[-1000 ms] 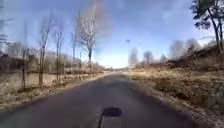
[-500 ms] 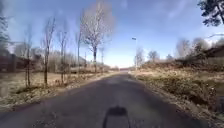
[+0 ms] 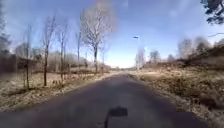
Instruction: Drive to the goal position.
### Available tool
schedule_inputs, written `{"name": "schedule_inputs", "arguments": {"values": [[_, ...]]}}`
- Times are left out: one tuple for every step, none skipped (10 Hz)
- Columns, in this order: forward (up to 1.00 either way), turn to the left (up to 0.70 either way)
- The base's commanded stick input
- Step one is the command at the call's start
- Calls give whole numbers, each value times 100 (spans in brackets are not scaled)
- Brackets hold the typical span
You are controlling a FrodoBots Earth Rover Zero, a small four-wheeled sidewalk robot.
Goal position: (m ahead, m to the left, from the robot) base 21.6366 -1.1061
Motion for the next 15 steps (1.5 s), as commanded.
{"name": "schedule_inputs", "arguments": {"values": [[85, 3], [85, 3], [85, 3], [85, 1], [85, 0], [85, 0], [85, 0], [85, 0], [85, 0], [85, 0], [85, 0], [85, 0], [85, 0], [85, 0], [85, 0]]}}
